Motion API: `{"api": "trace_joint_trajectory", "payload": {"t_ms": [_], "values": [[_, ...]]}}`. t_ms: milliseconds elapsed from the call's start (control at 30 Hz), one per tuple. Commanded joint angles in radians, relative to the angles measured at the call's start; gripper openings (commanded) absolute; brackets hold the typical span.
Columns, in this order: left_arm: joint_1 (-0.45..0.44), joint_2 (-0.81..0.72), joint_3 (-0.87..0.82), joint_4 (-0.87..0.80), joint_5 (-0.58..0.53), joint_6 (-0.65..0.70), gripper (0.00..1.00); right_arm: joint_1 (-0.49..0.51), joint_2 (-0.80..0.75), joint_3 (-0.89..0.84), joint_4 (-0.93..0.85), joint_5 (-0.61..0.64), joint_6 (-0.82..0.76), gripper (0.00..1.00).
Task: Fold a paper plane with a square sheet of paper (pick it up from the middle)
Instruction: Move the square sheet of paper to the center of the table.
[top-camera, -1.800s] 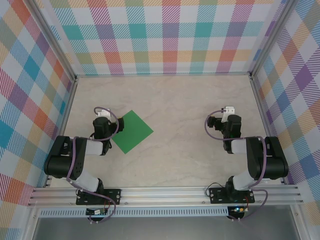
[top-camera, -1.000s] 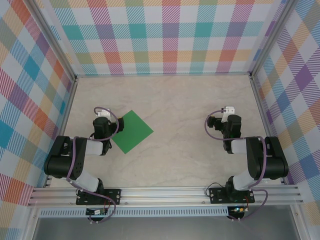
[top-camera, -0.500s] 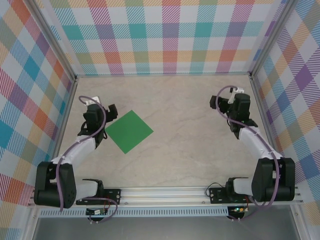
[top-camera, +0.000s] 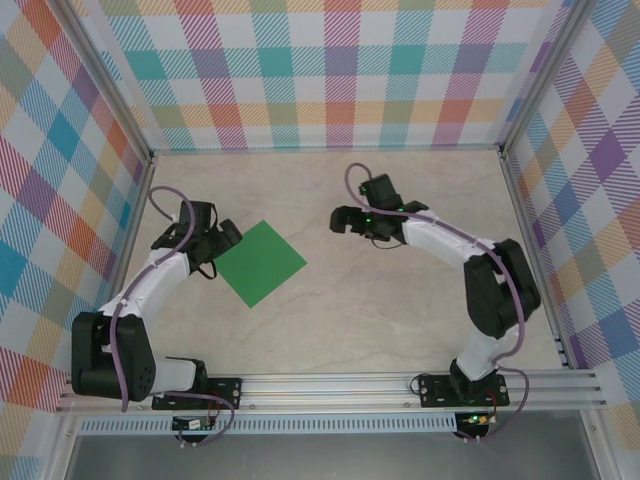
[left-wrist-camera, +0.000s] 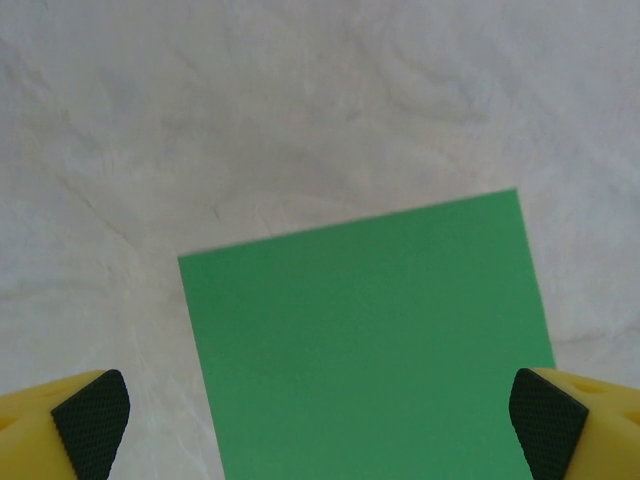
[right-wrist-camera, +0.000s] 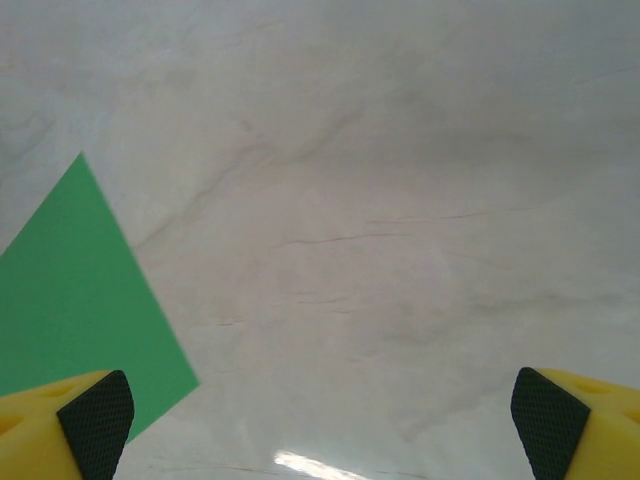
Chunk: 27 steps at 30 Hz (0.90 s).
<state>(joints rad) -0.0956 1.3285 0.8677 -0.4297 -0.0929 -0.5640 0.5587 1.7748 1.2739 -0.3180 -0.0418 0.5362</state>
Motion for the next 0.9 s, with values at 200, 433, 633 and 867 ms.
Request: {"api": "trace_joint_trajectory", "payload": {"t_ms": [200,433,633,867], "values": [[0.030,-0.029,0.062,-0.200,-0.113,-0.081,1.00,0.253,0.306,0.353,-0.113,-0.093,0.056,0.95],[0.048,-0.070,0.054,-0.256,-0.128,-0.066,1.00,0.312,0.502,0.585,-0.199,-0.138,0.052,0.91],[0.049,-0.077,0.041,-0.262,-0.122,-0.068,1.00,0.320,0.594,0.686,-0.289,-0.118,0.034,0.91],[0.049,-0.062,0.043,-0.262,-0.101,-0.074,1.00,0.318,0.555,0.563,-0.372,0.011,-0.058,0.91]]}}
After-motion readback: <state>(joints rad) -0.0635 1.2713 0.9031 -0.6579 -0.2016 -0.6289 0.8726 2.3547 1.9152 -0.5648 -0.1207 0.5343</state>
